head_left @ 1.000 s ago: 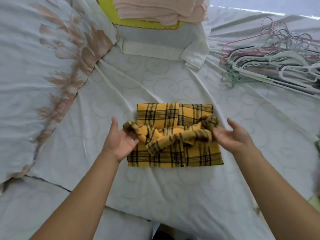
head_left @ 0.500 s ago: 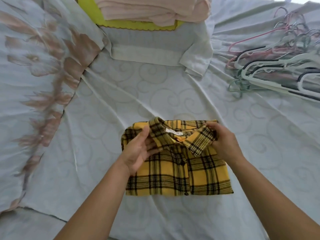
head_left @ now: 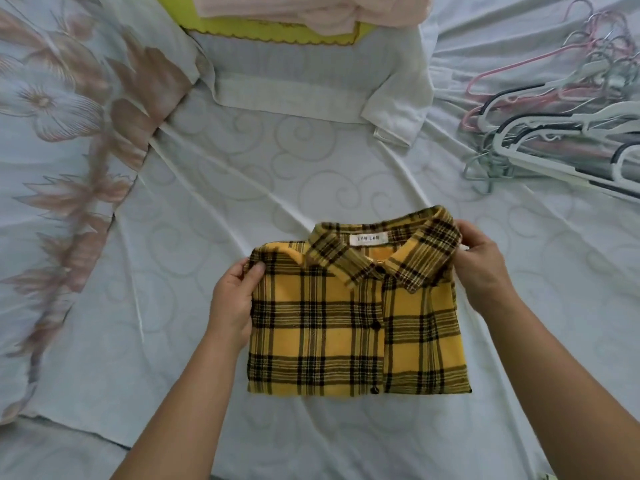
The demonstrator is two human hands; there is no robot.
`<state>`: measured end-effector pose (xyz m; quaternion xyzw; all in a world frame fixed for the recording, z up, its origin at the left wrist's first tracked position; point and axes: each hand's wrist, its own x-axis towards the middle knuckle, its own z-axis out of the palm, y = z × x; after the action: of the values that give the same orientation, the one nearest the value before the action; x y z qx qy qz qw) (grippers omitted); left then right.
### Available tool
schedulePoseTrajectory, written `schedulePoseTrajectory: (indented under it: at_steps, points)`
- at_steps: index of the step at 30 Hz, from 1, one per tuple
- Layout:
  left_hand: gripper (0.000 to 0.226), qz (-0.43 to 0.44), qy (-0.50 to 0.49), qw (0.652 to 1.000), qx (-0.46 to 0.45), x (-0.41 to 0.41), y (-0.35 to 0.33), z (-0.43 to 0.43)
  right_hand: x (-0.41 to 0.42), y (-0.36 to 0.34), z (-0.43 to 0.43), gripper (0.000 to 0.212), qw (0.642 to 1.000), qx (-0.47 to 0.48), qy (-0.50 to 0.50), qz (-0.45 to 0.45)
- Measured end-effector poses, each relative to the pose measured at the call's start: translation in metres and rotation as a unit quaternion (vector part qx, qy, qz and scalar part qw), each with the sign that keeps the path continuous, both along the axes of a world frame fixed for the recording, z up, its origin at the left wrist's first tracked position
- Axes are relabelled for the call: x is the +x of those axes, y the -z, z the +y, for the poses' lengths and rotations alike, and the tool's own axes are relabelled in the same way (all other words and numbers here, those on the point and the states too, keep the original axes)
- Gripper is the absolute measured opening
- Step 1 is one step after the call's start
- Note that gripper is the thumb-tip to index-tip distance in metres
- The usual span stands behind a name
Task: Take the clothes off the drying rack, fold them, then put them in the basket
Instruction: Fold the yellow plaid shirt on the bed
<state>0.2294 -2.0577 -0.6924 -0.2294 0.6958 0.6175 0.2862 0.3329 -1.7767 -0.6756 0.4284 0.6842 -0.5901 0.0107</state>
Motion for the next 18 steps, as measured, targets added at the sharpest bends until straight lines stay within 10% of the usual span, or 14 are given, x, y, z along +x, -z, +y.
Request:
schedulePoseTrajectory:
  at_steps: [6,13,18]
  points:
    - [0.032,0.029,0.042,0.983,-0.178,0.004,0.014,-0.003,0.034,0.024,-0.014,0.053,0.995,0.042,-0.014,-0.09]
    - [0.062,-0.062,0.168,0.969,-0.171,0.061,0.009,-0.014,0.091,0.021,-0.04,0.04,0.977,-0.108,0.046,-0.18]
    - [0.062,-0.181,0.04,0.982,-0.019,0.065,-0.002,-0.019,0.095,0.007,-0.03,0.011,0.974,-0.185,0.058,-0.12]
